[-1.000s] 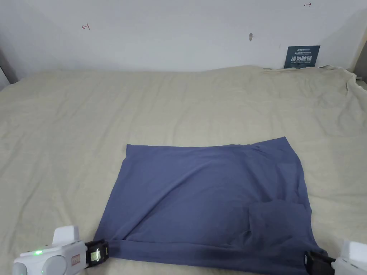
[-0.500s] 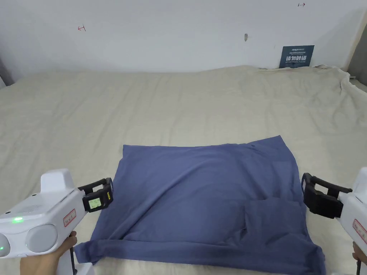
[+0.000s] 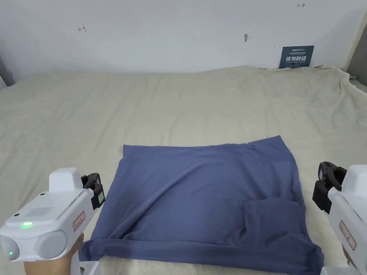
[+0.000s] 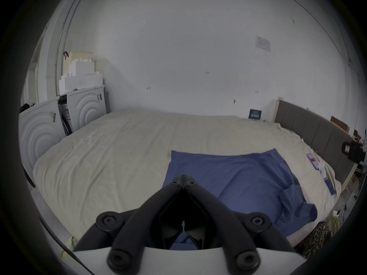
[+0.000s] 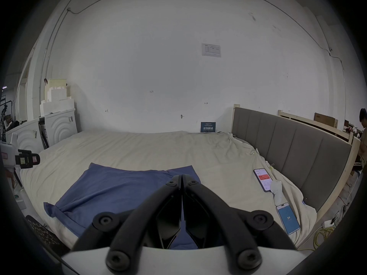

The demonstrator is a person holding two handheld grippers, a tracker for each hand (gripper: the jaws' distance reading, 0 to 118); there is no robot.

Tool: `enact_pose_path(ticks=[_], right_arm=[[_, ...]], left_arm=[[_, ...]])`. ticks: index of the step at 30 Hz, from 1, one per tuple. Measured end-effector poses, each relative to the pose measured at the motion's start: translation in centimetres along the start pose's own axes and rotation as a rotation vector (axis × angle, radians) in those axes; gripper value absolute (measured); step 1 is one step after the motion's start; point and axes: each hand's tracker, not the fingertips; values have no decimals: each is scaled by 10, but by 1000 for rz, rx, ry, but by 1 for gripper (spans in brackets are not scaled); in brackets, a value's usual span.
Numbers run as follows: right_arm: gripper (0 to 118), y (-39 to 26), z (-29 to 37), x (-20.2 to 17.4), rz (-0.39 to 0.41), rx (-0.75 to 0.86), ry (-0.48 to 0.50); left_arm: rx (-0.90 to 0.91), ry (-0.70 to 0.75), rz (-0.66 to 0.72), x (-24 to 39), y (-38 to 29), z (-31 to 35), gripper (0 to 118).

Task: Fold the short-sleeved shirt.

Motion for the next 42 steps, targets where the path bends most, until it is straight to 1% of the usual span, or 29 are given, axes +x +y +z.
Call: enact_pose_path(ticks=[2, 6, 8, 10, 11, 12, 13, 14, 15, 19, 23, 24, 26, 28, 29, 32, 35, 36, 37, 38, 39, 40, 41, 42], right_arm=[[0, 1, -1, 4, -7, 0, 3], [0, -1, -2, 7, -16, -1, 4], [0, -2, -3, 8, -16, -7, 3], [0, -4, -3, 9, -20, -14, 7], [0, -5, -4, 10, -20, -18, 8], [0, -6, -4, 10, -19, -23, 7], [0, -8, -4, 11, -20, -27, 6], [0, -9, -5, 11, -21, -33, 6], [0, -11, -6, 12, -23, -38, 6], [0, -13, -4, 8, -28, -58, 11], [0, -17, -3, 8, -27, -79, 12], [0, -18, -3, 9, -29, -84, 11], [0, -22, -4, 11, -34, -95, 8], [0, -25, -5, 13, -39, -108, 7], [0, -27, -5, 15, -41, -114, 6], [0, -34, -7, 19, -49, -146, 0], [1, -48, -15, 27, -83, -249, 1], [5, -58, -22, 33, -87, -296, 6], [12, -66, -26, 37, -92, -331, 0], [22, -76, -30, 40, -101, -365, 3], [40, -86, -35, 42, -103, -409, 6], [56, -95, -39, 41, -108, -449, 0], [68, -106, -44, 42, -117, -488, 2], [72, -115, -46, 43, -130, -517, -5]], left_arm=[[-34, 6, -8, -4, -2, -3, 0], [-154, 25, 30, -19, -9, -13, 0], [-235, 35, 42, -27, -15, -20, 7], [-301, 44, 42, -34, -24, -25, 25], [-319, 49, 46, -38, -29, -28, 43], [-353, 66, 48, -42, -35, -32, 70], [-386, 82, 49, -44, -40, -36, 85], [-415, 94, 48, -48, -48, -40, 97], [-433, 105, 50, -51, -54, -44, 101], [-525, 114, 106, -58, -77, -53, 101], [-589, 130, 100, -67, -101, -71, 100], [-592, 130, 98, -68, -104, -73, 94], [-585, 127, 102, -66, -107, -73, 74], [-600, 99, 110, -66, -107, -76, 25], [-611, 73, 118, -65, -107, -76, 5], [-575, 47, 140, -64, -105, -72, 3], [-545, 40, 115, -60, -99, -68, 1], [-533, 40, 106, -59, -96, -66, 1], [-525, 35, 105, -59, -93, -64, 1], [-516, 30, 108, -59, -89, -62, 1], [-507, 26, 111, -59, -86, -60, 1], [-501, 23, 112, -59, -83, -59, 1], [-494, 22, 111, -59, -81, -58, 1], [-486, 21, 108, -58, -77, -56, 1]])
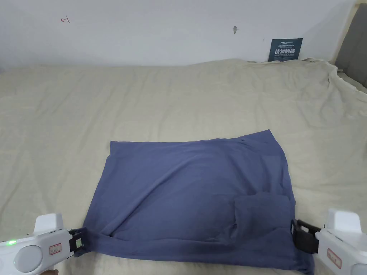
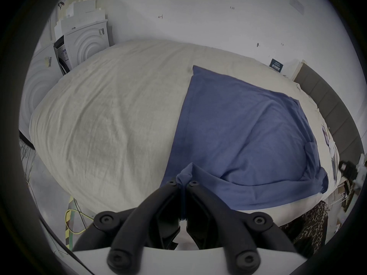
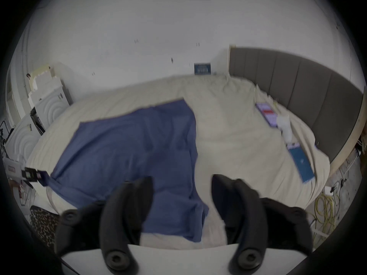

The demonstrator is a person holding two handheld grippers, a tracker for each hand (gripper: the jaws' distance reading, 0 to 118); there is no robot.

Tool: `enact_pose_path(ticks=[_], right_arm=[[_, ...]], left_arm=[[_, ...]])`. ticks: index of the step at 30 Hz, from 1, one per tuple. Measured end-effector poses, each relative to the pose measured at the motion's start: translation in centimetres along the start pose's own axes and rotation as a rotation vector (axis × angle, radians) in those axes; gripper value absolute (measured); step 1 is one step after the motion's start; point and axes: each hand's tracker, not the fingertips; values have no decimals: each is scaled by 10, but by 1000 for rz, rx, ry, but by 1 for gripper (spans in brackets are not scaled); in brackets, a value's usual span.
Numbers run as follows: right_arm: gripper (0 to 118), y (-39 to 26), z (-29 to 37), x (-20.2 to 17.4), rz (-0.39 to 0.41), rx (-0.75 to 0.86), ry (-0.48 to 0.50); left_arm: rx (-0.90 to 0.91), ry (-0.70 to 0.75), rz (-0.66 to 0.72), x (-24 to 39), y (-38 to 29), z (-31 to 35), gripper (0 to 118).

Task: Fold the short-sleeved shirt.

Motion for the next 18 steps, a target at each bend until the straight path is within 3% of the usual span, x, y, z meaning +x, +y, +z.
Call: enact_pose_path(ticks=[7, 8, 9, 12, 18], right_arm=[[69, -33, -30, -3, -12, -131, -5], [65, -35, -32, -4, -10, -142, 0], [53, -37, -35, -4, -8, -153, 3], [3, -41, -35, -7, -11, -166, 10], [2, -32, -5, -10, 30, -86, 2]], left_arm=[[21, -3, -5, 0, 3, 5, 1], [20, -1, -7, 0, 4, 5, 1], [20, 0, -7, 0, 3, 5, 1], [20, -1, -4, 0, 2, 5, 1], [32, 2, 6, -4, 4, 5, 1]])
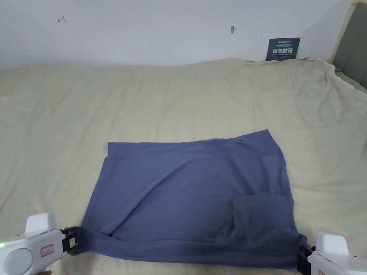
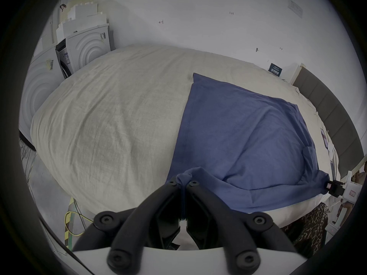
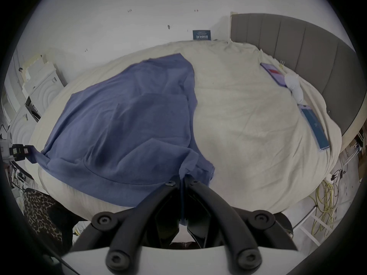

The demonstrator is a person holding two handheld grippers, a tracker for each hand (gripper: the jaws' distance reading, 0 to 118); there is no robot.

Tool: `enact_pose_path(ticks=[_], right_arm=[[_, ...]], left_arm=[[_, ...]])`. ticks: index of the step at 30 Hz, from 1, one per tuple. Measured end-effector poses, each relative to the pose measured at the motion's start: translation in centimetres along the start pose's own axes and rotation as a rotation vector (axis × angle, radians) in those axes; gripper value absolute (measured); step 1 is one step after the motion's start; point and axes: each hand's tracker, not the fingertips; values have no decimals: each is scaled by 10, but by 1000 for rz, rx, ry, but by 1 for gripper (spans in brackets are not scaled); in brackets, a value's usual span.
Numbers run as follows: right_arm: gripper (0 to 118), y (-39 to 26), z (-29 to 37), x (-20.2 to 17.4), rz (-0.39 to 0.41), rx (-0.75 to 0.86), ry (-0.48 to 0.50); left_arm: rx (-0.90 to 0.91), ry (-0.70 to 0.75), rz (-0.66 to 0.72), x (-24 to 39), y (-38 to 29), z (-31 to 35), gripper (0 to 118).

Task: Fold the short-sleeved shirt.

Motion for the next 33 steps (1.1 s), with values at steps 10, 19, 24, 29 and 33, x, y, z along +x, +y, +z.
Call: enact_pose_path(ticks=[10, 19, 24, 29, 33], right_arm=[[2, 60, 20, 16, -42, 163, 47], [2, 142, -25, 12, -26, 202, 34], [2, 167, -76, 9, -22, 130, 11], [2, 168, -126, 7, -35, 26, -26], [2, 162, -151, 7, -97, -42, -42]], left_arm=[[69, -21, 90, -2, 39, 0, 1], [112, -11, 41, 8, 106, -41, 1], [47, 24, -25, 22, 128, -87, 1], [-30, 60, -68, 32, 132, -132, 1], [-73, 81, -85, 32, 128, -168, 1]])
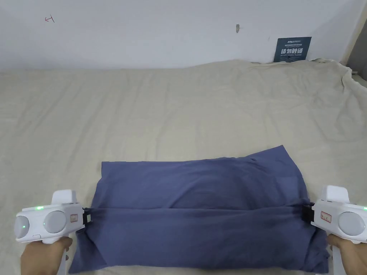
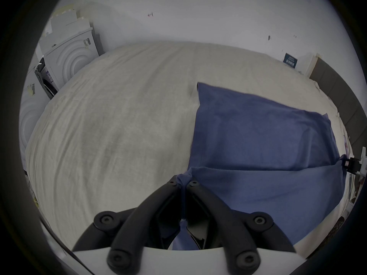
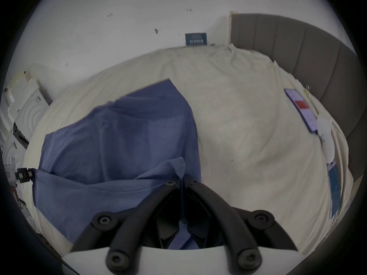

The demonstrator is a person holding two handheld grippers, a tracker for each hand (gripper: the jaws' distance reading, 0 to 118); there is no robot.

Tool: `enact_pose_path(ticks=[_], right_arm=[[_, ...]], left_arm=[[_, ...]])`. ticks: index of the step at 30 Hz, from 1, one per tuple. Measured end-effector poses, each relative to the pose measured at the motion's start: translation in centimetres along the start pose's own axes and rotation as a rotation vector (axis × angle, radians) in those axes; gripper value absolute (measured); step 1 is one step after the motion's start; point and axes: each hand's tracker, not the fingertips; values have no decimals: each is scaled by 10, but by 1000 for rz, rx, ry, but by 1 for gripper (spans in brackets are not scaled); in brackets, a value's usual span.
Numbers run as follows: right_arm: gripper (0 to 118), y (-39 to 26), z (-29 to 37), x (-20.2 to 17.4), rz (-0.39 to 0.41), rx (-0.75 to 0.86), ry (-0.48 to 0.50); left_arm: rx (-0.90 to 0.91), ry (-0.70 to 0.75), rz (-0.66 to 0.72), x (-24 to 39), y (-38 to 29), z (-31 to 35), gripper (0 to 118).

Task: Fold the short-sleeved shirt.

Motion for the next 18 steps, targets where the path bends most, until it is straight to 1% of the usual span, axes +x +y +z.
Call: enact_pose_path(ticks=[3, 5, 6, 7, 8, 9, 10, 11, 12, 13, 18], right_arm=[[2, -6, -10, 1, -17, -24, -4], [2, -7, -10, -2, -17, -34, -7], [4, -7, -7, -3, -15, -34, -7], [8, -6, 0, -5, -10, -31, -7], [19, -4, 6, -6, -4, -23, -9], [47, -1, 14, -7, 0, -3, -4], [73, 1, 23, -8, 5, 26, -1], [92, 4, 31, -4, 11, 56, 1], [101, 7, 46, -6, 19, 102, 2], [100, 9, 60, -7, 25, 148, 13], [100, 17, 138, -9, 72, 332, 32]], left_arm=[[-46, 20, -12, 2, -5, -12, 1], [-37, 20, 3, -1, -5, -10, 3], [-40, 22, 16, -2, -2, -9, 11], [-47, 22, 28, -3, 1, -8, 20], [-57, 29, 36, -3, 4, -6, 36], [-60, 28, 44, -4, 7, 0, 66], [-57, 17, 51, -6, 8, 6, 84], [-38, 1, 65, -7, 9, 12, 101], [6, -18, 79, -8, 10, 22, 112], [42, -32, 82, -7, 10, 34, 113], [220, -62, 42, -3, 13, 99, 113]])
